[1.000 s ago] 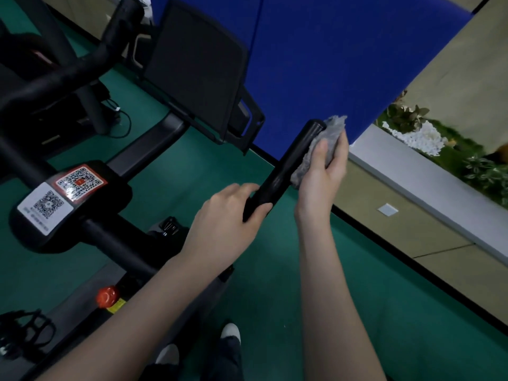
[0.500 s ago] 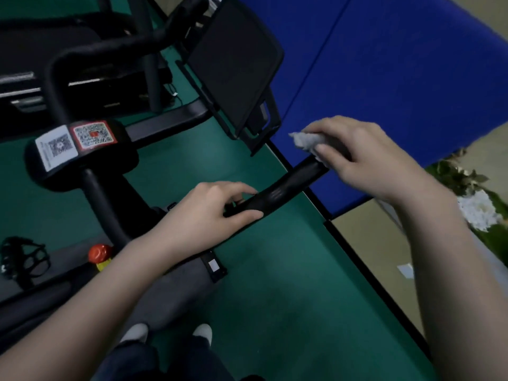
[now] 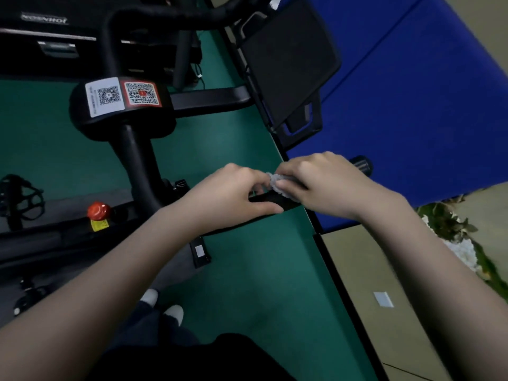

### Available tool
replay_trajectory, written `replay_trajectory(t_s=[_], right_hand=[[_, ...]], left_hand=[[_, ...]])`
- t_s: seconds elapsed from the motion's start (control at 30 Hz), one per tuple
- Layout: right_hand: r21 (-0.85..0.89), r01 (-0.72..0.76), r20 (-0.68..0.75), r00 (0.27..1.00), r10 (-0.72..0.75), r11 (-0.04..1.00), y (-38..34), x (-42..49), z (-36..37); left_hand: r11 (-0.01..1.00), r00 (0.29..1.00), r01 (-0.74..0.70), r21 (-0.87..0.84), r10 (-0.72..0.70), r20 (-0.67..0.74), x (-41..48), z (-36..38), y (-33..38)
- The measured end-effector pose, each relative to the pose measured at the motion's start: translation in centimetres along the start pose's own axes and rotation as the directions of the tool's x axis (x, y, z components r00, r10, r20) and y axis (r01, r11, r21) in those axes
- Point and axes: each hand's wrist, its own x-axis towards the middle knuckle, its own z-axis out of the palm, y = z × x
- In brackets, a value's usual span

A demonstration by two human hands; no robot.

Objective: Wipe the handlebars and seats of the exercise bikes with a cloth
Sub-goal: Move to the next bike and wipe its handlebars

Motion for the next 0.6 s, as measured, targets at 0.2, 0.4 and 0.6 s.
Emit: replay_trajectory(t_s=[0.2, 0.4, 0.6], right_hand=[[-0.102, -0.197, 0.128, 0.97, 0.209, 0.975, 1.5, 0.7, -1.1], [-0.064, -0.103, 0.038, 0.994, 0.105, 0.993, 1.0, 0.4, -0.5], [-0.055, -0.311, -0.055, 0.95, 0.308, 0.949, 4.1, -1.0, -2.7]], left_hand=[[1.0, 1.0, -0.003, -0.011, 0.004, 0.029, 0.3, 0.0, -0.3], [1.0, 1.0, -0.022, 0.0, 0.022, 0.018, 0.5, 0.0, -0.3], [1.0, 0.999, -0.02, -0.003, 0.02, 0.048, 0.8, -0.1, -0.5]])
